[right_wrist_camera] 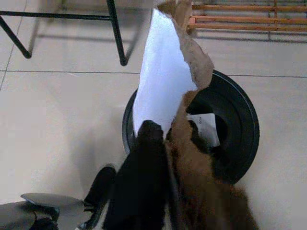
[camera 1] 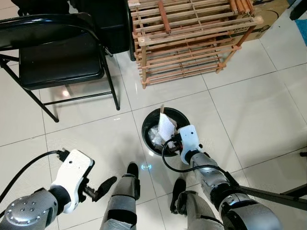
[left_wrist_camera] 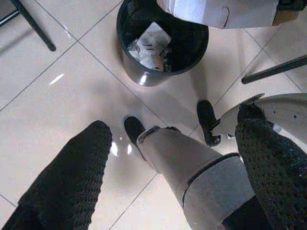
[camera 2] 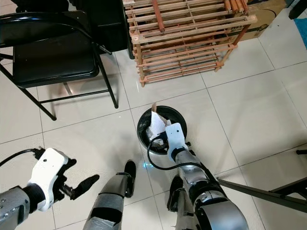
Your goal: Picking trash to rubbish bin
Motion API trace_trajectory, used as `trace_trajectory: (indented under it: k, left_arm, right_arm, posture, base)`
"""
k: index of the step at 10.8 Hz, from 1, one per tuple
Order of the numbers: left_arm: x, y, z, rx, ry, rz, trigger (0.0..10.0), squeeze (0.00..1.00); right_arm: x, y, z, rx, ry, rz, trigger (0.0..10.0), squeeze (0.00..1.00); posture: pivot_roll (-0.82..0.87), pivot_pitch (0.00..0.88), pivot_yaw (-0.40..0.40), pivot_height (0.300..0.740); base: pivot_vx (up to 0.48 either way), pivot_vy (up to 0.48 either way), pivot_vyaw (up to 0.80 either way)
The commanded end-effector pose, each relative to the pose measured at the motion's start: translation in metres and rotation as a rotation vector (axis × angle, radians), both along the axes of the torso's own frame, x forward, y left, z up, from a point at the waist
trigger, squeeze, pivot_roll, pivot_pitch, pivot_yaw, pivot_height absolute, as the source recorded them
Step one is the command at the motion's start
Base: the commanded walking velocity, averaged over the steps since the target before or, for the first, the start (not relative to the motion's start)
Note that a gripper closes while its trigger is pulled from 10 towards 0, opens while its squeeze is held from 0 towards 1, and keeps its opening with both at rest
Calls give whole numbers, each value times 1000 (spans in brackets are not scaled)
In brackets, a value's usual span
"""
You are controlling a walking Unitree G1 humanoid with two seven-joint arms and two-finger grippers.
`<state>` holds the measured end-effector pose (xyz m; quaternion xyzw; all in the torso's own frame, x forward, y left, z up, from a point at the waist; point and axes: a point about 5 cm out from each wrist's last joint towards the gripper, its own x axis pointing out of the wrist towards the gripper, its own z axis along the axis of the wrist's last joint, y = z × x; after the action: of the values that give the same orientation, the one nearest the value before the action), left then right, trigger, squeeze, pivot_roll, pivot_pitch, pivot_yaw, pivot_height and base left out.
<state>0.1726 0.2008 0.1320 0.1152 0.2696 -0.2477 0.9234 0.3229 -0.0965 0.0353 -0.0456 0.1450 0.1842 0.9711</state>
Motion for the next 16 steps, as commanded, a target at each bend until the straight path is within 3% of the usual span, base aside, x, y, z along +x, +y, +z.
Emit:
trace_trajectory:
  k: [1,9,12,14,15,16]
  left_arm:
    - [-6,0,-3,-9,27,-11,10000,0]
    - [-3,-2,-5,3,16,-20,10000,0]
    - [15,-18,-7,-17,-43,-84,10000,0]
    - [37,-36,-10,-44,-111,-127,10000,0]
    - [51,-49,-11,-58,-164,-144,10000,0]
    - [55,-52,-10,-61,-180,-144,10000,0]
  right_arm:
    - [-8,-1,-11,9,43,-20,10000,1000]
    - [-13,-13,-16,21,35,-47,10000,1000]
    - [-9,-33,-6,20,-58,-63,10000,1000]
    - [-2,-49,12,44,-162,-54,10000,1000]
    - [5,-51,28,62,-230,-19,10000,1000]
    - [6,-50,33,60,-253,-3,10000,1000]
  posture:
    - [592,498,-24,740]
    - [584,486,-25,740]
    - [523,424,-35,740]
    - [455,358,-56,740]
    - [416,314,-68,740]
    - [411,308,-70,740]
  base:
    - [0,0,0]
    - [0,0,0]
    - [0,0,0]
    - [0,0,0]
    - [0,0,0]
    - [0,0,0]
